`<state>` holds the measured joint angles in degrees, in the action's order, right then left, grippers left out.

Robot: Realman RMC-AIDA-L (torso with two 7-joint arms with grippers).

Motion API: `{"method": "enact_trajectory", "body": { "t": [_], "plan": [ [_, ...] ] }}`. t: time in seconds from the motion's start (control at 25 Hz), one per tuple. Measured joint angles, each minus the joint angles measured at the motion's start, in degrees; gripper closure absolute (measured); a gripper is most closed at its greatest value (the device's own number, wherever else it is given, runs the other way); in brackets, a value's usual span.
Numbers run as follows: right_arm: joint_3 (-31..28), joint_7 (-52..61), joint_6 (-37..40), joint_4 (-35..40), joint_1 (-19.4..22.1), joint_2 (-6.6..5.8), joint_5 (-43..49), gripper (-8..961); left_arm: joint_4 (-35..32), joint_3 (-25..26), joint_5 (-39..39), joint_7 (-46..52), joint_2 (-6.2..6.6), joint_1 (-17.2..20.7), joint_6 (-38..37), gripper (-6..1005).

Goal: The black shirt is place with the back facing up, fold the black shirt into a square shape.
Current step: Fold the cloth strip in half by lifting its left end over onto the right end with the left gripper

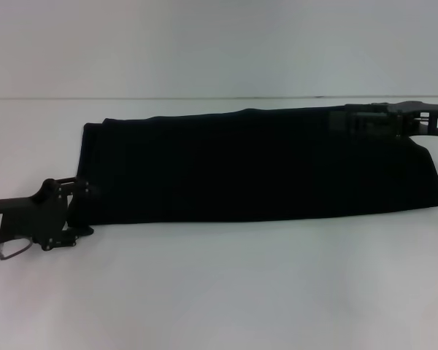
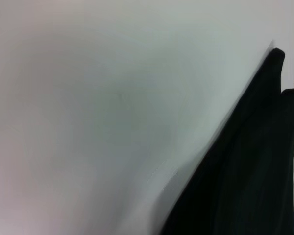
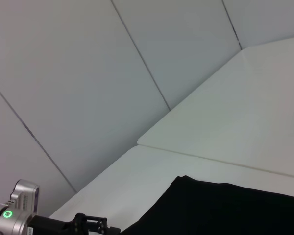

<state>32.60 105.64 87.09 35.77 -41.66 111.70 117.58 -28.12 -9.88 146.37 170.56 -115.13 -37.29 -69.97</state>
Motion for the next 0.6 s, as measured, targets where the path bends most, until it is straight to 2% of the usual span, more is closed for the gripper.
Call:
{"method": "enact_trajectory", "body": {
  "t": [0.6],
  "plan": [
    [-0.8, 0.0, 0.0, 0.0, 0.2, 0.01, -0.7, 250, -0.9, 0.4, 0.1, -1.0, 0.42, -0.4, 3.2, 234]
  ]
}}
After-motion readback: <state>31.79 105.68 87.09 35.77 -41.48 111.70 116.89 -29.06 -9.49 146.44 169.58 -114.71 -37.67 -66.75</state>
